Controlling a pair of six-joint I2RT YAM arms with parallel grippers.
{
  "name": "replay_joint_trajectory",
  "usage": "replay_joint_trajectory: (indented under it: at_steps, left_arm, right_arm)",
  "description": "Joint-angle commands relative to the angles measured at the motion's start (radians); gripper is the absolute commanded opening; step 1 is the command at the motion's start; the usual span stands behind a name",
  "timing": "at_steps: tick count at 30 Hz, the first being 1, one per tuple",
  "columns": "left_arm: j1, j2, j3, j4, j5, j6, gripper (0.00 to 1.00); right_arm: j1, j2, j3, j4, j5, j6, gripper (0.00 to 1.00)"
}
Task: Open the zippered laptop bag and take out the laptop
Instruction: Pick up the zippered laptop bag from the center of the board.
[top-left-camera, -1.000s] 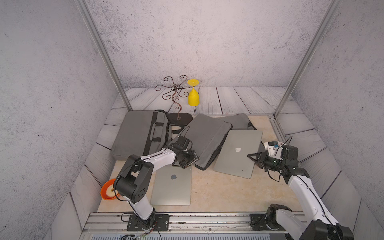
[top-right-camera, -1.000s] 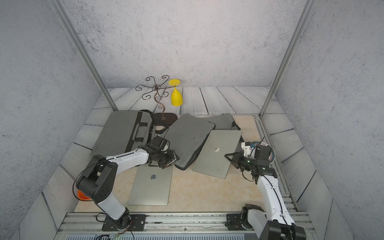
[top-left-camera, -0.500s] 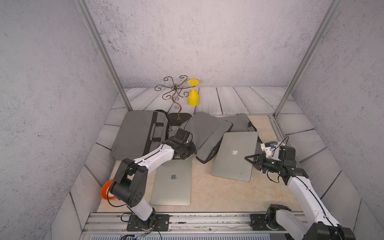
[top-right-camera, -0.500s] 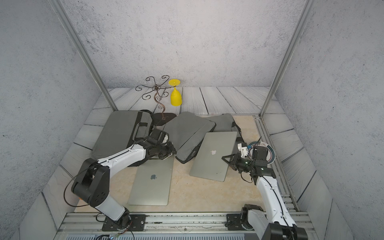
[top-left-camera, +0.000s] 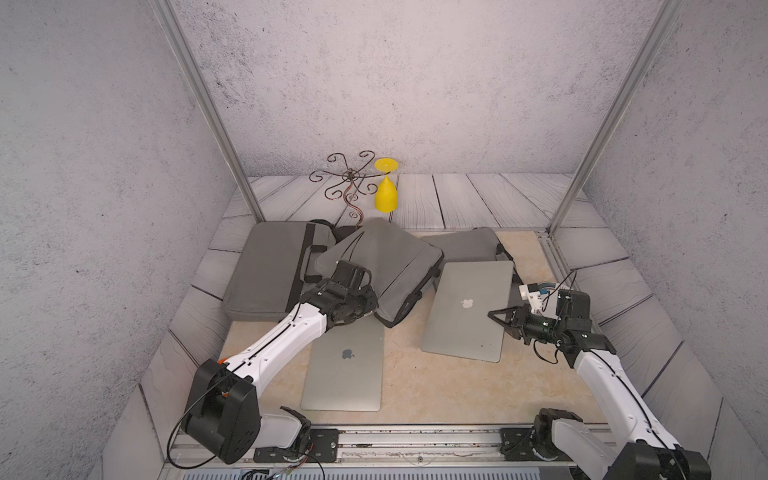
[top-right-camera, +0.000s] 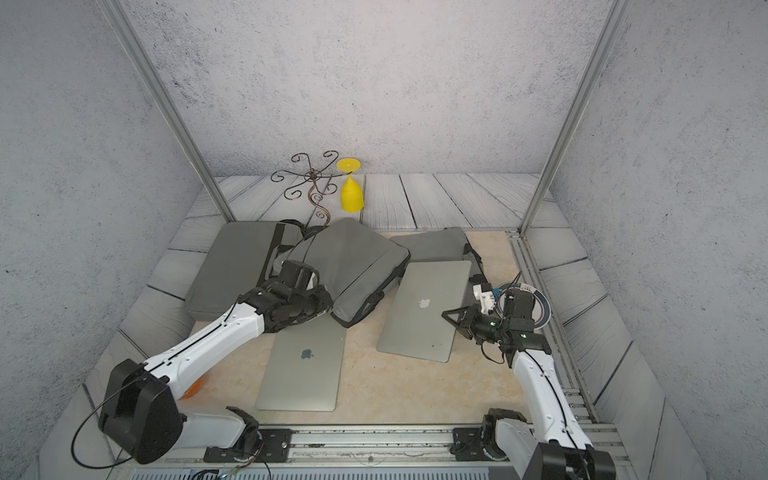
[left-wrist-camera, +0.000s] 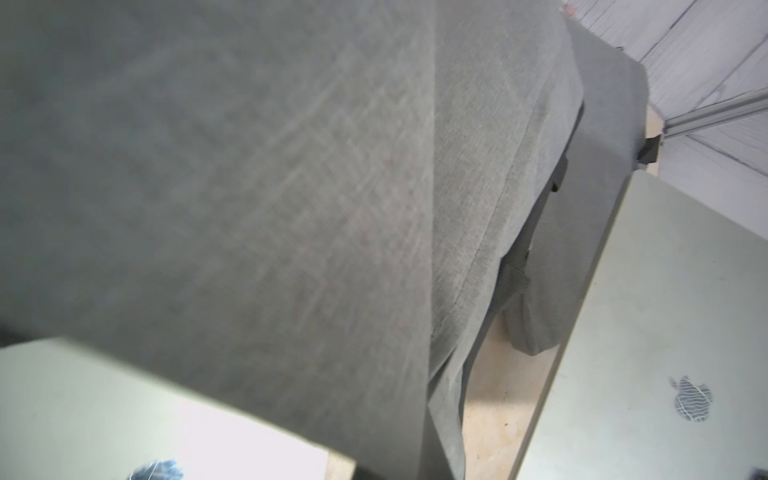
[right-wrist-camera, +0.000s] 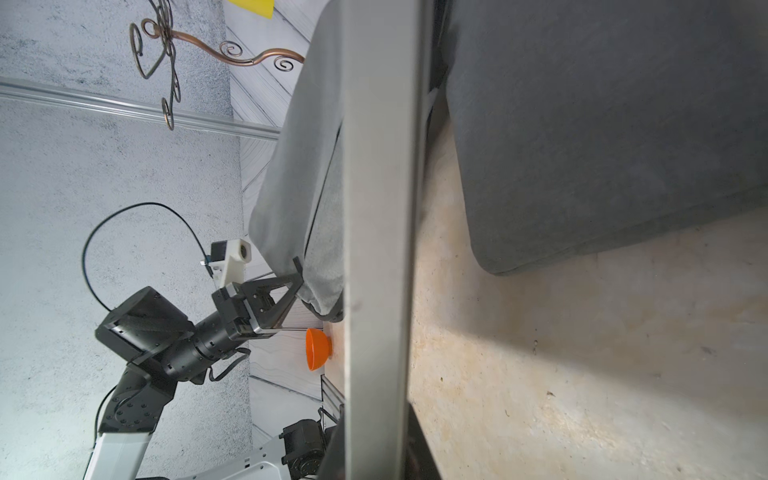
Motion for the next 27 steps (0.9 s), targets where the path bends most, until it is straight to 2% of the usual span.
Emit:
replay_joint_trajectory:
  at_steps: [1, 9, 12, 17, 21, 27]
  left_arm:
    - [0.028, -0.078, -0.027, -0.057, -0.051, -0.042, 0.0]
    - [0.09, -0.231, -0.14, -0.203, -0.118, -0.16, 0.0]
    - [0.115, -0.286, -0.146, -0.285, -0.188, -0.194, 0.0]
    - [0.166, -0.382, -0.168, -0.311, -0.256, -0.232, 0.0]
    - [0.248, -0.427, -0.192, -0.251, -0.259, -0.228, 0.0]
    - [0.368, -0.423, -0.216, -0.136, -0.275, -0.206, 0.0]
  right_arm:
    - [0.007, 0.003, 0.076, 0.081, -0.105, -0.042, 0.0]
    - [0.041, 0.061, 0.11, 0.099, -0.101, -0.058, 0.0]
    - [0.064, 0.083, 0.119, 0.108, -0.094, -0.064, 0.0]
    - [0.103, 0.115, 0.125, 0.133, -0.086, -0.063, 0.0]
    - [0.132, 0.133, 0.124, 0.144, -0.085, -0.065, 0.0]
    - [0.189, 0.147, 0.102, 0.21, -0.08, -0.025, 0.0]
